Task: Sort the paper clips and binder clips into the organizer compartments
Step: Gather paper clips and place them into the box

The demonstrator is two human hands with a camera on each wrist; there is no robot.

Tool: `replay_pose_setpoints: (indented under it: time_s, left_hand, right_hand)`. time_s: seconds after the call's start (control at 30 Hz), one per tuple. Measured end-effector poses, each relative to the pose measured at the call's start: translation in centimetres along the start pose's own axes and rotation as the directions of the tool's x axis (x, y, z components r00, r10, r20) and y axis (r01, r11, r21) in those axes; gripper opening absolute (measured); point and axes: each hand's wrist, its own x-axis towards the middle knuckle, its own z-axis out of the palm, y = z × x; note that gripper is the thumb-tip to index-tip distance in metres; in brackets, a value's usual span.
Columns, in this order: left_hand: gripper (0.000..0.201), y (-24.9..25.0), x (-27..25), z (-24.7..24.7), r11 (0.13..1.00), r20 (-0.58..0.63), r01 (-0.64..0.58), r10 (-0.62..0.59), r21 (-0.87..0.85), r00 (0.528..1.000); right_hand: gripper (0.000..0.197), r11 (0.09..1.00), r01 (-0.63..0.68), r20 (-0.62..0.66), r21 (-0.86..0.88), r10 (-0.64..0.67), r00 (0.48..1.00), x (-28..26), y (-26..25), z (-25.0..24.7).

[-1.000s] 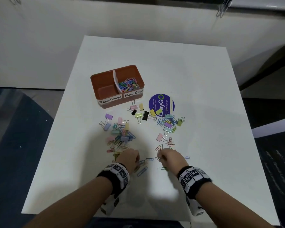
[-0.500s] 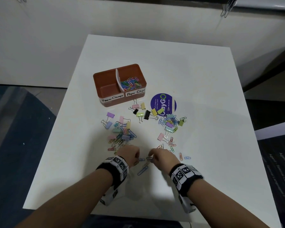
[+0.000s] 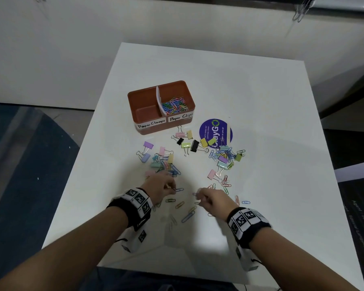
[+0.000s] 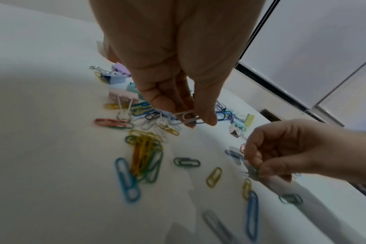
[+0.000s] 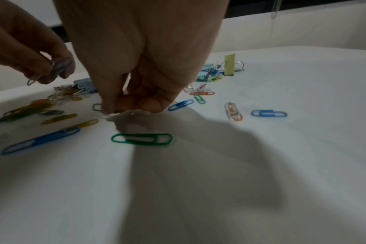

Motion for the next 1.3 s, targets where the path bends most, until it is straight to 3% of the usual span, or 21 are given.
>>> replay_pose_setpoints:
  time_s: [0.1,0.2,0.37,0.73,0.9,1.03,1.17,1.3]
  left_hand:
    - [0.010,-0.7,-0.9,0.5,0.998,0.056,0.009,-0.013,0.067,0.998]
    - [0.016,-1.0,-1.4,1.7,0.994,0.065,0.052,-0.058,0.099,0.996]
    - [0.020,-0.9,-0.8,2.1,0.973,0.047,0.084,-0.097,0.217,0.994]
    - [0.016,0.5,0.4,2.3,0.869,0.130,-0.004,-0.069,0.494,0.989]
    - [0.015,0.3,-0.3,1.7,0.939,0.136,-0.015,-0.034,0.343,0.990]
    - [0.021,-0.1,-2.1,1.0,0.987,0.204,-0.069,0.039,0.143,0.978]
    - [0.042,-0.8,-3.4,1.7,0.984,0.380,-0.082,0.015,0.161,0.925]
    - [0.049,-1.1,-3.9,3.1,0.970,0.424,-0.078,-0.028,0.231,0.905]
  right_hand:
    - [0.019,0.999,0.042,0.107,0.022,-0.045,0.993,-0.1,-0.5,0.0]
    - [0.026,0.989,0.085,0.177,-0.120,-0.063,0.982,0.4,-1.5,0.5]
    - [0.020,0.955,0.081,0.166,-0.286,-0.034,0.986,0.9,-1.6,1.4]
    - [0.012,0.968,0.056,0.070,-0.245,-0.040,0.997,0.5,-1.2,2.3]
    - [0.008,0.990,0.080,0.087,-0.120,-0.069,0.994,-0.1,-0.9,1.4]
    - [0.020,0.993,0.083,0.128,-0.086,-0.071,0.989,-0.9,-1.6,1.4]
    - [0.025,0.986,0.074,0.220,-0.152,-0.039,0.975,-1.2,-2.5,2.6]
    - [0.024,0.959,0.066,0.200,-0.277,-0.009,0.980,-1.2,-2.9,3.4]
